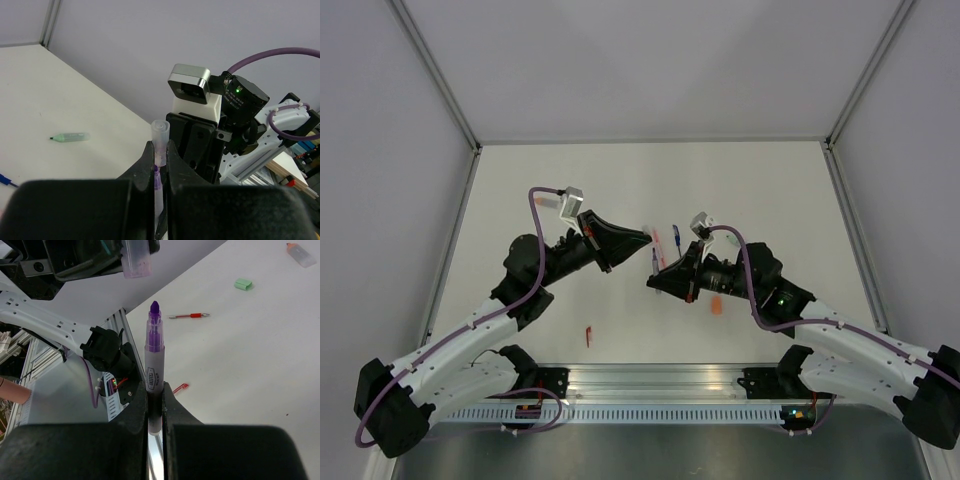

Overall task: Insert the pens into the pen caps
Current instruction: Insert the pen cap onto the pen.

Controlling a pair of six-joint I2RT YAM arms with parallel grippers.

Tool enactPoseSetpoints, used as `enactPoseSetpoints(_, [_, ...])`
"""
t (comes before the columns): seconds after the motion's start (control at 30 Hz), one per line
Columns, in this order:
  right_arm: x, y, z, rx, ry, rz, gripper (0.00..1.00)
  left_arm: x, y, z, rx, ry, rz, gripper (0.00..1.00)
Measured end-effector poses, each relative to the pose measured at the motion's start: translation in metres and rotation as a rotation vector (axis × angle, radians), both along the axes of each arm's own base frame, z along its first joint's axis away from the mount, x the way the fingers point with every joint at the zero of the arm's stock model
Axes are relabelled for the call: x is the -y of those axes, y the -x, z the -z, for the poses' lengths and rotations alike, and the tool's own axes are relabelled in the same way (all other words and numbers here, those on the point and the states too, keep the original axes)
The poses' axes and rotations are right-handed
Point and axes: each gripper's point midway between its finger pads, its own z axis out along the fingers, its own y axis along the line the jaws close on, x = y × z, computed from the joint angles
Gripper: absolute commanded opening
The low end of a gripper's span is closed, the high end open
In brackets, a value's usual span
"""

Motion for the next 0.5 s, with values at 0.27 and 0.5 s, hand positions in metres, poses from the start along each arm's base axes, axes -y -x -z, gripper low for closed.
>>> enactPoseSetpoints(0.27, [0.002, 0.0029, -0.0059, 0.01, -0.019, -0.003, 0.0, 0.0, -0.0001, -0.0001, 0.0, 0.001, -0.001, 0.02])
enactPoseSetpoints(0.5, [0.0025, 0.0052, -0.0092, 0.017, -0.027, -0.007, 0.0, 0.0, -0.0001, -0.0001, -0.001, 0.001, -0.001, 0.02])
